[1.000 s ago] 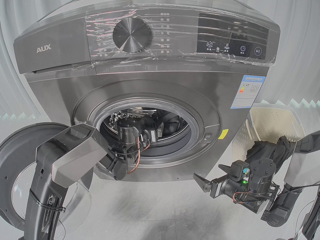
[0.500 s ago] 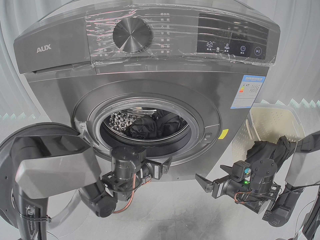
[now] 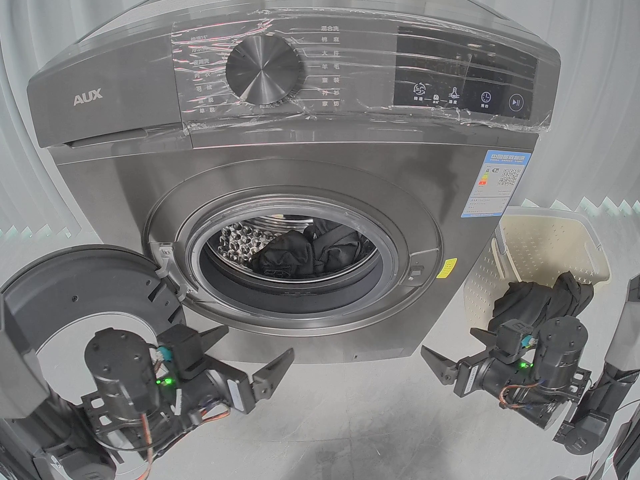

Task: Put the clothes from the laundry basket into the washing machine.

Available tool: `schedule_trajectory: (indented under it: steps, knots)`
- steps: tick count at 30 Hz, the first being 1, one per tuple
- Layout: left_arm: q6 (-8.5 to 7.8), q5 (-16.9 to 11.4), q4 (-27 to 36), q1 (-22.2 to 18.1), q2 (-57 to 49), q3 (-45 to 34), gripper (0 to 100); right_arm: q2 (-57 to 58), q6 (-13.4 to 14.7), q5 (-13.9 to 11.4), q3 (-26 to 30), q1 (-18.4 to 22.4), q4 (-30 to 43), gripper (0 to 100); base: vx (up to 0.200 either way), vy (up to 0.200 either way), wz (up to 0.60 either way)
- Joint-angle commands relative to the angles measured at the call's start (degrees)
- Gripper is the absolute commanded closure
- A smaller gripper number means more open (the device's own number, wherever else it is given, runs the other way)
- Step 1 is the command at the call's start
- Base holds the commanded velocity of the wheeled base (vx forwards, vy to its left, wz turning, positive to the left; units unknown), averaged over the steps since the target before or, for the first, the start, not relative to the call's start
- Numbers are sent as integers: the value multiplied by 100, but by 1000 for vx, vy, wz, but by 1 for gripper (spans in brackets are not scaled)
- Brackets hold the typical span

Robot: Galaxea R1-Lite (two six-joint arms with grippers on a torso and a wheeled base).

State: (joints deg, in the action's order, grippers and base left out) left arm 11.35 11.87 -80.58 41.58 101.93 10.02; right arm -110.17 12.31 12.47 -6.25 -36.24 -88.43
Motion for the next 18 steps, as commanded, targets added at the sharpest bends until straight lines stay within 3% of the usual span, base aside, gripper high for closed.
schedule_trajectory:
  steps: [1,7,14,18]
  knots:
    - [16,26,-177,-1,-1210,-826,0,883,-177,1,467,513,10,0,0,0,0]
    - [16,61,60,-27,-1931,-1002,0,1472,-256,-17,625,618,195,0,0,0,0]
    - [-133,26,921,-265,-2713,-1002,0,1709,-291,62,625,671,564,0,-200,0,0]
    - [-221,26,1554,-265,-3328,-1002,0,2236,-282,62,625,645,1320,0,-200,0,0]
